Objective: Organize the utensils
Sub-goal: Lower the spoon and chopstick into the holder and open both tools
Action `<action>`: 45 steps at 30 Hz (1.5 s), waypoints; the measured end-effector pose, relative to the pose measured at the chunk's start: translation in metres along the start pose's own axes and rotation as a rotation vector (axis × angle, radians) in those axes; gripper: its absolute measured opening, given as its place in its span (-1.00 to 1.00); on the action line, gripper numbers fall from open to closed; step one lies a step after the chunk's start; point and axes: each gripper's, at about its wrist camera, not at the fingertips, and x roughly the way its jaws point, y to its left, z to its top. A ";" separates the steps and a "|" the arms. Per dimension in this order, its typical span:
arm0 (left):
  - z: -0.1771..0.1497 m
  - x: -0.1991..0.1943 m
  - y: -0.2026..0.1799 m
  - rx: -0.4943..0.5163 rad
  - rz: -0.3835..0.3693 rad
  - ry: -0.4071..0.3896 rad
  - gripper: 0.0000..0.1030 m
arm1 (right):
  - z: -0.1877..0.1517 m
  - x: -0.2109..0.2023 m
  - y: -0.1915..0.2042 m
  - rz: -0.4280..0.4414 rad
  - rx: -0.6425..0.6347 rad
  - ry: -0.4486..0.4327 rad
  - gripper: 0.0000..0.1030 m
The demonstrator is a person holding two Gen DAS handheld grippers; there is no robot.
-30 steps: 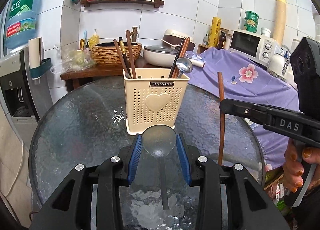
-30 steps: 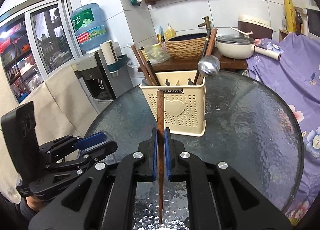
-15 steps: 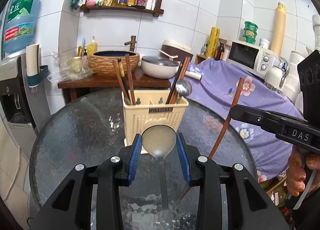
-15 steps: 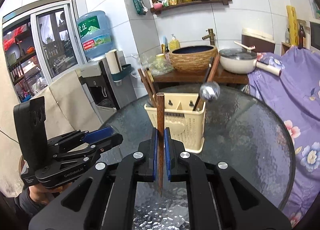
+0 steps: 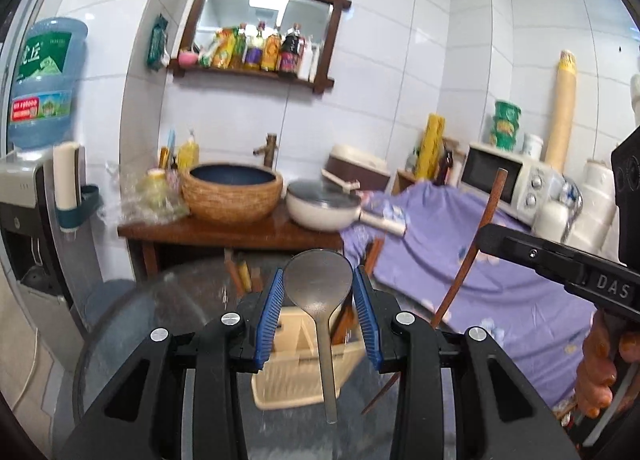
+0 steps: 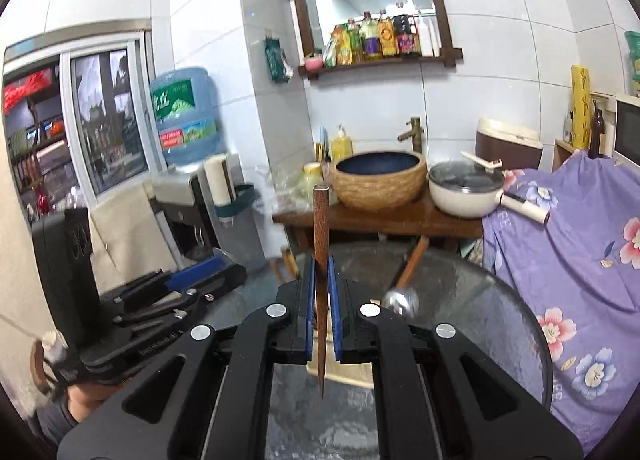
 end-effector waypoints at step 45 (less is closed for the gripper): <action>-0.089 0.098 0.010 0.109 0.137 0.028 -0.32 | -0.073 0.115 -0.033 -0.139 -0.015 0.032 -0.85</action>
